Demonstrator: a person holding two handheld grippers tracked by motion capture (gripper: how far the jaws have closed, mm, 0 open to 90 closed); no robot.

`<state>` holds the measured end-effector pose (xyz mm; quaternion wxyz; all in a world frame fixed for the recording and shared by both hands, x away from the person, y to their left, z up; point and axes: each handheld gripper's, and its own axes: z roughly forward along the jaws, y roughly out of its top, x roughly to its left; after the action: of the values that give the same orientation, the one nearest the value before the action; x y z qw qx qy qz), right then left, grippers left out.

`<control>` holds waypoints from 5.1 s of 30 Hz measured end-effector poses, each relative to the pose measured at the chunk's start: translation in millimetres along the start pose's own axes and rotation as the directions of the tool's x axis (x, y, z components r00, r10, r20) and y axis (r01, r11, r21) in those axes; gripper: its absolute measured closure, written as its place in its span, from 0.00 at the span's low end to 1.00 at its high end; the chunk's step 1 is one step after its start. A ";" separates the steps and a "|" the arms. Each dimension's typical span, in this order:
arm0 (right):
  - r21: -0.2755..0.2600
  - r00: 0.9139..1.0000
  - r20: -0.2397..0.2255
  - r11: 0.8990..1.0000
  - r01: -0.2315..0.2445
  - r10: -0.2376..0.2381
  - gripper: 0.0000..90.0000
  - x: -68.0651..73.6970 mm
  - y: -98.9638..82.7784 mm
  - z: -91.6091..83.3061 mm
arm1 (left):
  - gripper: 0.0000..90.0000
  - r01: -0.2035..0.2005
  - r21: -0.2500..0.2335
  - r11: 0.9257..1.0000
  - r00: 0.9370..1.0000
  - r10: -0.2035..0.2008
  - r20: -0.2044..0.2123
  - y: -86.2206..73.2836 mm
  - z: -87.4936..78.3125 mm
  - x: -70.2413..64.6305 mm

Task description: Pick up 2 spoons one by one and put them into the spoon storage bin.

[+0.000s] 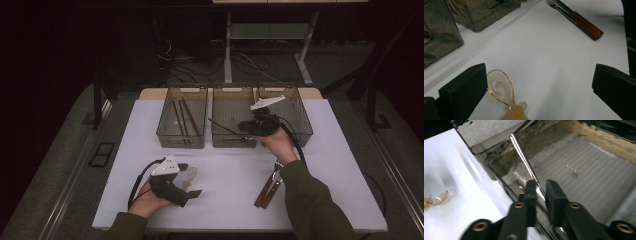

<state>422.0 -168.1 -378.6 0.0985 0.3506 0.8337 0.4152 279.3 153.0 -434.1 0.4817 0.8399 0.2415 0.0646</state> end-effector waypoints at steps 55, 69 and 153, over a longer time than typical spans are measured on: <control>0.021 0.999 -0.018 0.999 0.036 -0.036 0.50 18.4 18.1 16.9 | 0.02 0.023 0.009 1.000 0.999 -0.022 -0.047 0.0 -2.1 4.0; -0.080 0.999 -0.024 0.996 -0.027 0.025 0.31 7.1 -49.3 -47.5 | 0.26 0.065 0.019 0.998 0.992 -0.063 -0.112 1.4 -5.2 21.8; -0.079 0.993 0.111 0.996 0.045 -0.036 0.18 32.5 -174.7 -107.1 | 0.73 0.089 0.278 0.956 0.978 -0.032 -0.205 3.3 12.9 5.2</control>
<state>261.5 -284.8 -439.4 0.1666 0.3516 0.8163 0.4269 289.3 143.9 -438.8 0.3306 0.8822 0.3208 0.0973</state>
